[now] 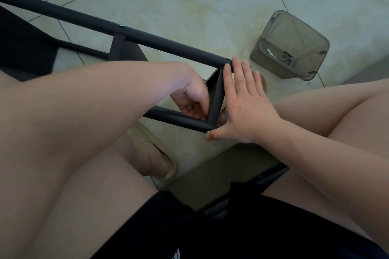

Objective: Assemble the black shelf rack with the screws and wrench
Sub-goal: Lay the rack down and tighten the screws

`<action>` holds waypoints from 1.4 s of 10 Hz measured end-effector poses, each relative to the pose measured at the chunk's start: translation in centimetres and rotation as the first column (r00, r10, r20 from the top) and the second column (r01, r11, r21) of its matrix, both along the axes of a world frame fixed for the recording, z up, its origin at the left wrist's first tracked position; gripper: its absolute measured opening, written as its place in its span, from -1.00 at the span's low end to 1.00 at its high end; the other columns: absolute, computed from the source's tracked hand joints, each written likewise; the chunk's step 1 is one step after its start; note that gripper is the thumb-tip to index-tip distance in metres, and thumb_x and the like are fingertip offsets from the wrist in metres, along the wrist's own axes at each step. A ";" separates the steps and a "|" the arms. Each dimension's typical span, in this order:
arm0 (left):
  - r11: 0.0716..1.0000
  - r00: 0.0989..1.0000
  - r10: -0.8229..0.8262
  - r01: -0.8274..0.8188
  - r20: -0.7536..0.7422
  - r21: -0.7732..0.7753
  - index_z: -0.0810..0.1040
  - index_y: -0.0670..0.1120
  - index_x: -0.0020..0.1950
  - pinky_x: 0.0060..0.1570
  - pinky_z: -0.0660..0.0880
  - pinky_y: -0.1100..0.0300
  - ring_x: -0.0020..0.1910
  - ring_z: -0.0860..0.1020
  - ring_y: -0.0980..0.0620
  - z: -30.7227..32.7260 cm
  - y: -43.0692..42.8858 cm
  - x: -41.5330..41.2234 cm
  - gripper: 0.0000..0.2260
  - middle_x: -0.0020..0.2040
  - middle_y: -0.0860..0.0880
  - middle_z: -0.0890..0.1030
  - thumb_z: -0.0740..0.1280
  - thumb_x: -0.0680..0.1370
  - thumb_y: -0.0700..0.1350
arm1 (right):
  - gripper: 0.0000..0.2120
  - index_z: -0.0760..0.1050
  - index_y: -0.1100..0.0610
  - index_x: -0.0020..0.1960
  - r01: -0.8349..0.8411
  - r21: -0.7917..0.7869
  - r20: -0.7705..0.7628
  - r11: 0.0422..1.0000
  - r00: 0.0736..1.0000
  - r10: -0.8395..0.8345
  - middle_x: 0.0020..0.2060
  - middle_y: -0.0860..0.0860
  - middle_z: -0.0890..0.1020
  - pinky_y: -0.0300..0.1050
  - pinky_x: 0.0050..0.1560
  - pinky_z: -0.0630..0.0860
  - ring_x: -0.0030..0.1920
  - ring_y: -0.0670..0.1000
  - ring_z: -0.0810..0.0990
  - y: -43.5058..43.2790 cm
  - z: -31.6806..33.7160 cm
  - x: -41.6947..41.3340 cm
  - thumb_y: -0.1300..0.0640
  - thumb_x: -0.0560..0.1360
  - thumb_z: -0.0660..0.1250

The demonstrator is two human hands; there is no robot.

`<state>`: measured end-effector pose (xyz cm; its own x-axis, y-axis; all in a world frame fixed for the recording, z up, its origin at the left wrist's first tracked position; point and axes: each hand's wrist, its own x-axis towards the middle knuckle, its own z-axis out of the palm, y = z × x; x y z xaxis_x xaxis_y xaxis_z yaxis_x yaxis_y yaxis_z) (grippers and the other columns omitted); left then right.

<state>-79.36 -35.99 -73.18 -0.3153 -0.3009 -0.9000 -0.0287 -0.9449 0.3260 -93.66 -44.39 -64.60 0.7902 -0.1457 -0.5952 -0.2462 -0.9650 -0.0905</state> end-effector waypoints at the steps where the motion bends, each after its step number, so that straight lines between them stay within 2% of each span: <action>1: 1.000 1.000 0.023 -0.022 -0.010 0.009 0.64 -0.16 -0.14 -0.26 0.57 0.25 -0.35 0.61 0.09 0.0 -0.1 0.1 -0.84 -0.29 -0.06 0.66 0.31 0.57 -0.32 | 0.51 -0.47 0.25 0.57 0.006 0.004 0.010 1.000 1.000 -0.006 0.55 0.22 -0.44 0.19 0.58 -0.33 0.56 0.23 -0.45 0.2 0.0 -0.1 -0.62 0.17 0.34; 2: 0.999 0.999 0.040 -0.040 -0.027 0.023 0.70 -0.16 -0.18 -0.26 0.60 0.22 -0.31 0.64 0.06 0.1 -0.1 0.2 -0.78 -0.24 -0.09 0.67 0.31 0.56 -0.34 | 0.51 -0.45 0.25 0.58 0.014 0.004 0.020 1.000 1.000 -0.014 0.56 0.22 -0.43 0.19 0.58 -0.33 0.57 0.23 -0.44 0.4 0.0 -0.2 -0.61 0.17 0.36; 3: 1.000 1.000 0.019 -0.019 -0.016 0.020 0.71 -0.13 -0.18 -0.26 0.58 0.22 -0.30 0.63 0.06 0.1 0.0 0.0 -0.82 -0.26 -0.05 0.67 0.35 0.55 -0.27 | 0.51 -0.45 0.24 0.58 0.017 0.010 0.021 1.000 1.000 -0.017 0.56 0.22 -0.42 0.19 0.58 -0.32 0.57 0.23 -0.44 0.5 0.1 -0.2 -0.59 0.18 0.38; 4: 1.000 1.000 -0.015 0.015 0.010 0.026 0.63 -0.15 -0.08 -0.21 0.51 0.24 -0.30 0.58 0.08 0.0 0.0 -0.1 -0.93 -0.29 -0.03 0.65 0.35 0.57 -0.24 | 0.50 -0.45 0.23 0.58 0.021 0.015 0.021 1.000 1.000 -0.021 0.56 0.20 -0.43 0.18 0.58 -0.32 0.57 0.22 -0.44 0.6 0.1 -0.3 -0.58 0.18 0.38; 5: 1.000 1.000 0.000 0.000 -0.007 0.016 0.63 -0.17 -0.12 -0.26 0.55 0.25 -0.35 0.60 0.08 0.0 -0.1 0.0 -0.87 -0.29 -0.06 0.65 0.32 0.57 -0.31 | 0.50 -0.45 0.23 0.59 0.022 0.016 0.023 1.000 0.999 -0.022 0.56 0.20 -0.42 0.18 0.58 -0.31 0.57 0.22 -0.44 0.6 0.2 -0.3 -0.58 0.18 0.38; 6: 1.000 1.000 0.014 -0.014 -0.026 0.016 0.64 -0.18 -0.11 -0.24 0.58 0.23 -0.29 0.63 0.06 0.1 -0.1 0.2 -0.84 -0.24 -0.09 0.66 0.30 0.56 -0.35 | 0.49 -0.45 0.23 0.58 0.021 0.014 0.025 1.000 0.999 -0.022 0.56 0.20 -0.42 0.17 0.58 -0.32 0.57 0.21 -0.44 0.6 0.2 -0.3 -0.59 0.19 0.37; 8: 0.999 1.000 -0.022 0.023 -0.005 0.033 0.62 -0.13 -0.04 -0.16 0.52 0.22 -0.27 0.59 0.08 0.0 0.2 0.1 -0.93 -0.26 -0.02 0.66 0.34 0.57 -0.22 | 0.49 -0.46 0.23 0.58 0.020 0.012 0.024 1.000 1.000 -0.020 0.56 0.20 -0.43 0.17 0.58 -0.34 0.57 0.21 -0.45 0.6 0.2 -0.3 -0.59 0.19 0.37; 10: 1.000 1.000 -0.012 0.012 -0.004 0.005 0.63 -0.16 -0.11 -0.27 0.57 0.27 -0.36 0.62 0.10 0.0 -0.1 0.0 -0.87 -0.29 -0.05 0.67 0.32 0.57 -0.30 | 0.49 -0.46 0.23 0.58 0.018 0.016 0.025 1.000 1.000 -0.019 0.56 0.21 -0.44 0.17 0.57 -0.35 0.56 0.21 -0.45 0.5 0.1 -0.4 -0.59 0.19 0.37; 11: 1.000 1.000 0.019 -0.019 -0.022 0.008 0.63 -0.19 -0.08 -0.21 0.61 0.24 -0.28 0.64 0.06 0.1 0.0 0.1 -0.85 -0.22 -0.09 0.67 0.31 0.55 -0.37 | 0.50 -0.47 0.23 0.58 0.017 0.013 0.024 1.000 1.000 -0.018 0.55 0.20 -0.45 0.16 0.56 -0.36 0.56 0.21 -0.46 0.5 0.0 -0.4 -0.60 0.18 0.36; 12: 0.999 0.998 0.033 -0.032 -0.049 0.016 0.68 -0.18 -0.14 -0.20 0.62 0.20 -0.26 0.66 0.04 0.2 0.1 0.1 -0.81 -0.17 -0.10 0.67 0.31 0.54 -0.37 | 0.50 -0.48 0.22 0.57 0.017 0.012 0.023 1.000 1.000 -0.017 0.55 0.20 -0.46 0.15 0.55 -0.37 0.56 0.20 -0.47 0.5 -0.1 -0.4 -0.61 0.17 0.35; 14: 0.999 0.999 -0.051 0.051 0.009 0.006 0.65 -0.12 -0.12 -0.23 0.52 0.25 -0.34 0.60 0.11 0.4 0.0 0.0 -0.91 -0.28 -0.02 0.66 0.37 0.56 -0.22 | 0.51 -0.48 0.22 0.57 0.015 0.008 0.018 1.000 1.000 -0.015 0.54 0.20 -0.47 0.18 0.57 -0.34 0.56 0.21 -0.48 0.5 -0.1 -0.4 -0.61 0.17 0.35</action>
